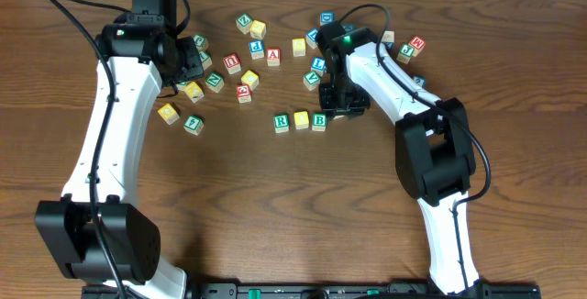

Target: Spell out ROBOT

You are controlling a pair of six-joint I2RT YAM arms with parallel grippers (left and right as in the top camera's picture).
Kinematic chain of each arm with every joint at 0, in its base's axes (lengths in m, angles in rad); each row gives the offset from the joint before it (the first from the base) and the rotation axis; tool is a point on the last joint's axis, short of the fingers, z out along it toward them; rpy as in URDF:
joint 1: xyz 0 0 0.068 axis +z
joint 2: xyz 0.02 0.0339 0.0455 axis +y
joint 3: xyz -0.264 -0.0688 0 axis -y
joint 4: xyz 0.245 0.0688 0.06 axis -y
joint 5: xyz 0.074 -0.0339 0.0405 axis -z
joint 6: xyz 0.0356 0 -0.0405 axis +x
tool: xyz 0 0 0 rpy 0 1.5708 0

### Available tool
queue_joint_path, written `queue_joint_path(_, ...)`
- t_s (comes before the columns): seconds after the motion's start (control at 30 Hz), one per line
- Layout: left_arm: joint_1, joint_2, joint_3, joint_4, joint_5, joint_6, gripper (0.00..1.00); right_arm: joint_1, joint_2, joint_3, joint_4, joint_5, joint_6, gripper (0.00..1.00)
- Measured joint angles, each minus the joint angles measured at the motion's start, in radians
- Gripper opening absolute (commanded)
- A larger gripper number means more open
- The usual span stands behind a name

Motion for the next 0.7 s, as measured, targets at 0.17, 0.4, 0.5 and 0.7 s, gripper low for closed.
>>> queue_joint_path(0.17, 0.000, 0.000, 0.000, 0.000, 0.000, 0.000, 0.51, 0.000, 0.000, 0.020, -0.045, -0.004, 0.000, 0.40)
queue_joint_path(0.4, 0.000, 0.000, 0.000, 0.000, 0.000, 0.000, 0.50, -0.008, 0.000, 0.175, -0.144, -0.003, -0.005, 0.40)
queue_joint_path(0.5, 0.000, 0.000, 0.000, 0.000, 0.000, 0.000, 0.51, -0.018, -0.002, 0.249, -0.169, -0.003, -0.013, 0.43)
queue_joint_path(0.7, 0.000, 0.000, 0.000, 0.000, 0.000, 0.000, 0.51, -0.029, -0.006, 0.341, -0.127, -0.003, -0.030, 0.45)
